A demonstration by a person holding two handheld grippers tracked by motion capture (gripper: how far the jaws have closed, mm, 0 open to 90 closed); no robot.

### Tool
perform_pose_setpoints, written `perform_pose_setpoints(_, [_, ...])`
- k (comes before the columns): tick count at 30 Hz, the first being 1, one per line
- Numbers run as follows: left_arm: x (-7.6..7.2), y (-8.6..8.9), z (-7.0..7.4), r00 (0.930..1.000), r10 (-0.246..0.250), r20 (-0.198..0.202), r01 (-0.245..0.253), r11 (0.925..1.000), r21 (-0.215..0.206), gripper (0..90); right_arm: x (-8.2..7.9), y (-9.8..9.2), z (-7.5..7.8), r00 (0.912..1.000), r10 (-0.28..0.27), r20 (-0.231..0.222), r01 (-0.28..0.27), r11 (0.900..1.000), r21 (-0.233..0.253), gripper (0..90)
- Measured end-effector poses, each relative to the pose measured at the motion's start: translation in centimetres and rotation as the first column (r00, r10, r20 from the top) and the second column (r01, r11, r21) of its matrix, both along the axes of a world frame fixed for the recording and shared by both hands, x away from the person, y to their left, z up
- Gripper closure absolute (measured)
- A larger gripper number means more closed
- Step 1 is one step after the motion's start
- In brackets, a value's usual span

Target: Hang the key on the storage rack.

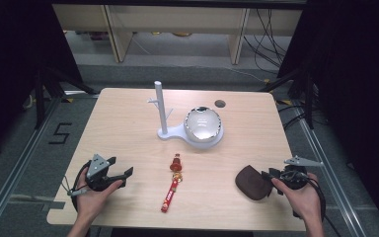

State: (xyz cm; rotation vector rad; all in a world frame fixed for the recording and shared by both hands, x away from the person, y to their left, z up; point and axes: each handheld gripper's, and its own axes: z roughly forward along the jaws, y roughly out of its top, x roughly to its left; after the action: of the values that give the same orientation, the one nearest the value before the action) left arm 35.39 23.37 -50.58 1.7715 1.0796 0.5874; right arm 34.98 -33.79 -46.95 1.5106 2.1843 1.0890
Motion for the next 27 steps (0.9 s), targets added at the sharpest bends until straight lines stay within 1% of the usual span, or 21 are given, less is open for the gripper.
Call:
perform_pose_setpoints(2, [0.1,-0.1,0.0,1.0,-0.007,0.001,0.007,1.0,0.001,20.3,0.3,0.2,0.2,0.9996,0.016,-0.025,-0.017,0.999,-0.045,47.7])
perform_pose_setpoints(3, [0.1,-0.1,0.0,1.0,-0.007,0.001,0.007,1.0,0.001,20.2,0.3,0.2,0.2,0.9996,0.016,-0.025,-0.017,0.999,-0.045,47.7])
perform_pose_setpoints(4, [0.2,-0.1,0.1,1.0,-0.007,-0.003,0.007,1.0,0.005,20.2,0.3,0.4,0.4,0.9981,0.008,-0.061,-0.013,0.997,-0.072,42.9])
perform_pose_setpoints(5, [0.2,-0.2,0.1,1.0,-0.008,-0.002,0.008,1.0,0.003,20.1,1.0,0.2,0.3,0.9936,0.084,-0.075,-0.089,0.993,-0.071,38.1])
perform_pose_setpoints(6, [0.3,-0.2,0.1,1.0,-0.007,0.0,0.007,1.0,0.0,20.1,1.0,0.1,0.5,0.9893,0.091,-0.113,-0.102,0.99,-0.096,36.1])
perform_pose_setpoints(7, [0.3,-0.2,0.2,1.0,-0.006,-0.002,0.006,1.0,0.0,20.0,1.0,0.5,0.7,0.9863,0.069,-0.15,-0.082,0.993,-0.083,34.4])
perform_pose_setpoints(8, [0.3,-0.2,0.2,1.0,-0.006,-0.002,0.006,1.0,0.0,20.0,1.0,0.5,0.7,0.9863,0.069,-0.15,-0.082,0.993,-0.083,34.4])
perform_pose_setpoints(9, [0.4,-0.2,0.2,0.9999,-0.009,-0.004,0.009,0.9999,-0.007,20.0,1.3,0.5,0.7,0.9821,0.087,-0.167,-0.105,0.99,-0.098,31.6])
perform_pose_setpoints(11, [0.4,-0.2,0.3,1.0,-0.006,-0.001,0.006,1.0,-0.003,20.0,1.5,0.6,0.8,0.9806,0.102,-0.167,-0.121,0.987,-0.108,29.8])
perform_pose_setpoints(13, [0.3,-0.2,0.4,1.0,-0.009,0.002,0.009,0.9999,-0.008,19.9,1.7,0.6,0.8,0.9781,0.117,-0.172,-0.136,0.985,-0.102,30.5])
perform_pose_setpoints(14, [0.3,-0.2,0.3,1.0,-0.008,0.002,0.008,0.9999,-0.01,19.9,1.8,0.6,1.0,0.9747,0.128,-0.184,-0.148,0.984,-0.099,32.0])
perform_pose_setpoints(15, [0.3,-0.1,0.3,1.0,-0.008,0.002,0.008,0.9999,-0.009,19.9,1.9,0.6,0.9,0.9765,0.13,-0.172,-0.151,0.982,-0.114,34.5])
perform_pose_setpoints(16, [0.3,-0.1,0.3,1.0,-0.005,0.0,0.005,0.9999,-0.01,19.9,2.0,0.6,0.9,0.9761,0.123,-0.179,-0.147,0.981,-0.123,37.0])
perform_pose_setpoints(18, [0.2,0.0,0.3,0.9999,-0.012,0.001,0.012,0.9998,-0.016,19.8,2.3,0.6,0.9,0.97,0.136,-0.201,-0.161,0.98,-0.115,40.6])
perform_pose_setpoints(19, [0.2,0.0,0.3,0.9999,-0.013,0.005,0.013,0.9998,-0.012,19.8,2.4,0.6,0.9,0.9674,0.13,-0.217,-0.155,0.983,-0.102,41.1])
perform_pose_setpoints(20, [0.2,0.0,0.3,0.9999,-0.013,0.005,0.013,0.9998,-0.012,19.8,2.5,0.6,0.9,0.9614,0.126,-0.245,-0.151,0.985,-0.086,41.1])
perform_pose_setpoints(21, [0.1,-0.1,0.4,1.0,-0.009,0.003,0.009,0.9999,-0.013,19.8,2.5,0.6,0.9,0.9614,0.126,-0.245,-0.151,0.985,-0.086,41.1])
perform_pose_setpoints(22, [0.0,0.0,0.5,0.9999,-0.012,0.008,0.013,0.9999,-0.012,19.8,2.6,0.9,1.1,0.9579,0.106,-0.267,-0.142,0.982,-0.121,40.0])
perform_pose_setpoints(23, [0.0,0.0,0.5,0.9999,-0.012,0.008,0.013,0.9999,-0.012,19.8,2.6,1.0,1.1,0.9603,0.101,-0.26,-0.137,0.983,-0.124,39.2])
perform_pose_setpoints(24, [0.0,0.0,0.6,0.9999,-0.013,0.011,0.013,0.9998,-0.013,19.8,2.8,1.0,1.1,0.9592,0.105,-0.263,-0.141,0.982,-0.124,38.9])
perform_pose_setpoints(27, [0.0,0.0,0.6,0.9999,-0.009,0.009,0.009,0.9999,-0.012,19.8,3.1,1.2,1.1,0.9508,0.12,-0.286,-0.158,0.981,-0.113,37.3])
